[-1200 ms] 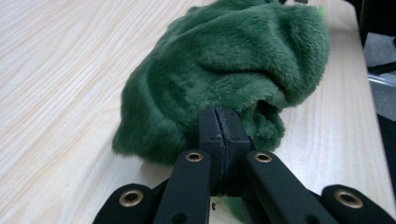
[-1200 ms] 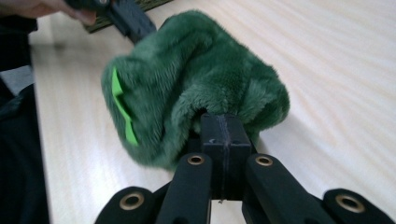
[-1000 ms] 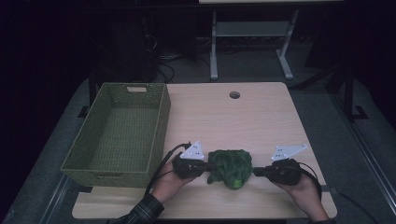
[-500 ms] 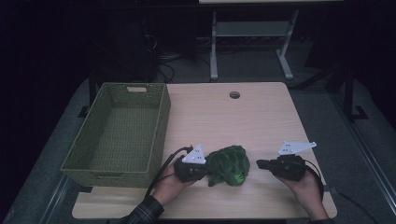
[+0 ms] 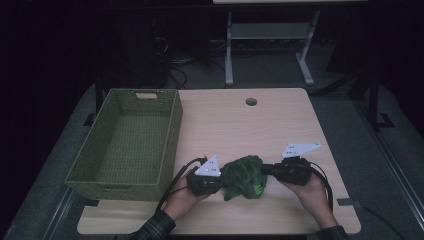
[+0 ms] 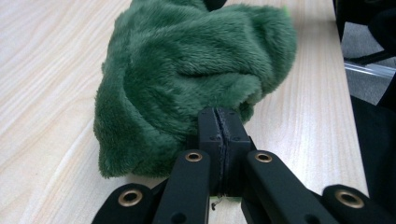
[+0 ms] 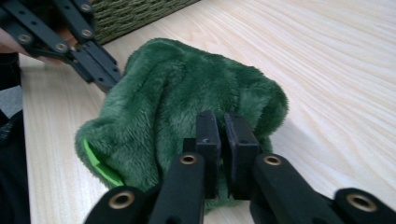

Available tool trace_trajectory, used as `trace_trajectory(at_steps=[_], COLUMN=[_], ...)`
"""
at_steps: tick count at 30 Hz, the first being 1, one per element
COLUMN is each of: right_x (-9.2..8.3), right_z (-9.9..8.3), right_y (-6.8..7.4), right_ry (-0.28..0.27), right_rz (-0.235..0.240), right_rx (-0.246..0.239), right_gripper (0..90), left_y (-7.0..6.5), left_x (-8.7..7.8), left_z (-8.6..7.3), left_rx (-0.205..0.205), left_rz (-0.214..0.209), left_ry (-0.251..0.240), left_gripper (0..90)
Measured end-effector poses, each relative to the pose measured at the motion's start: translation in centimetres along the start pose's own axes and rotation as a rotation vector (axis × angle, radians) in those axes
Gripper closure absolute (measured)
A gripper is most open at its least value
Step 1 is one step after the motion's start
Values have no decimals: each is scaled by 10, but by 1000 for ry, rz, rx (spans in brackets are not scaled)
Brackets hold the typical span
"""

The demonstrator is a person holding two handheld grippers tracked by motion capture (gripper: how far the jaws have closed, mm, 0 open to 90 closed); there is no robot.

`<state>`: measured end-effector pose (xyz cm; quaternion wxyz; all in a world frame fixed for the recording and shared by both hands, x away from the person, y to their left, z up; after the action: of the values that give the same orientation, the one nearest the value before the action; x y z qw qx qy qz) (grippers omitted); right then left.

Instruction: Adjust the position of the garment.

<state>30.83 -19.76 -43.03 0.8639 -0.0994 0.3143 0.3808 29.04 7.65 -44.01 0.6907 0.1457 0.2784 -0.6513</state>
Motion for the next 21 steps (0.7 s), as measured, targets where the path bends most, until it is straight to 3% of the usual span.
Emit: trace_trajectory(at_steps=[5,10,14,21], right_x=[-6,2,16,27], right_z=[-10,-27,-34,-37], right_y=[-7,-14,-21,-26], right_ry=[22,104,149,145], right_rz=[-22,-42,-49,-49], right_rx=[13,39,60,100], right_gripper=[873,880,882,883], left_y=[-5,-8,2,24], left_x=[0,11,25,26], left_z=[3,0,-7,-10], left_rx=[32,67,75,82], left_rz=[-4,-13,12,101], left_ry=[0,44,112,147], left_gripper=[893,895,897,898])
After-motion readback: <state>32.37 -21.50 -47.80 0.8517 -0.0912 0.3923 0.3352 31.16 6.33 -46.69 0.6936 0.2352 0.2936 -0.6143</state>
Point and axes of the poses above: each handheld gripper's, and its own axes: x roughly forward along the jaws, z roughly out of its top, y roughly to its left, the point moved 2 cm from there along x, roughly forward along the jaws, and after that the axes turned 11 degrees about -z, right-handed, at the moved point
